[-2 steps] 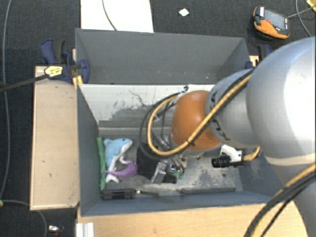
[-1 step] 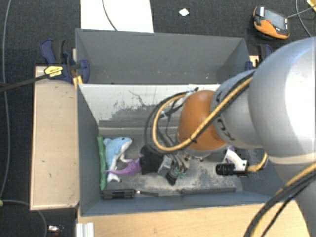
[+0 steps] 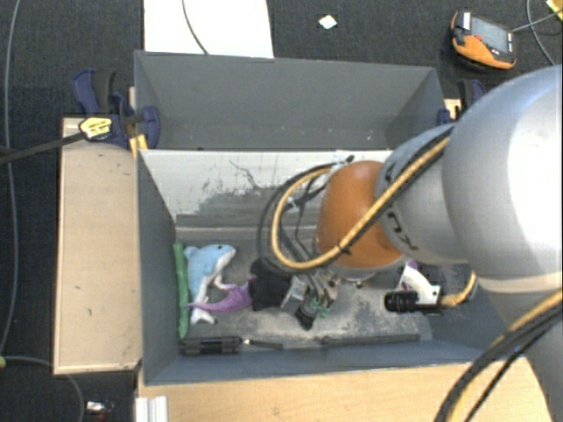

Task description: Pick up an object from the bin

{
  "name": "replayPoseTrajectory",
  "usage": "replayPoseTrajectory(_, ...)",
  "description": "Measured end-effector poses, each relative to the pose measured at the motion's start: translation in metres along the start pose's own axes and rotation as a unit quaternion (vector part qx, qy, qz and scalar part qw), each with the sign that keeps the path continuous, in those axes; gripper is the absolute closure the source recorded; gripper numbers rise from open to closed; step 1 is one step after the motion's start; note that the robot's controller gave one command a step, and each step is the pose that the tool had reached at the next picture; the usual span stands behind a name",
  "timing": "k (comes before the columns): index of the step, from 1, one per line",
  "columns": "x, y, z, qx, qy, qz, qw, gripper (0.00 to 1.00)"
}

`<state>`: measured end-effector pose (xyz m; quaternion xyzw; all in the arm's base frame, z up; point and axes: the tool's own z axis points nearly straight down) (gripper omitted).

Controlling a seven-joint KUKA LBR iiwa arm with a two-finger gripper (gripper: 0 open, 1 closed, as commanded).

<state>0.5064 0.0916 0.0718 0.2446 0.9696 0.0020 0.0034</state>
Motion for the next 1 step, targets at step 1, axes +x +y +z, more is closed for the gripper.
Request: replayPoseTrajectory(1,0.0004,-0.0007,-0.0106,0.001,0.0005,0.0,1.0,1.0)
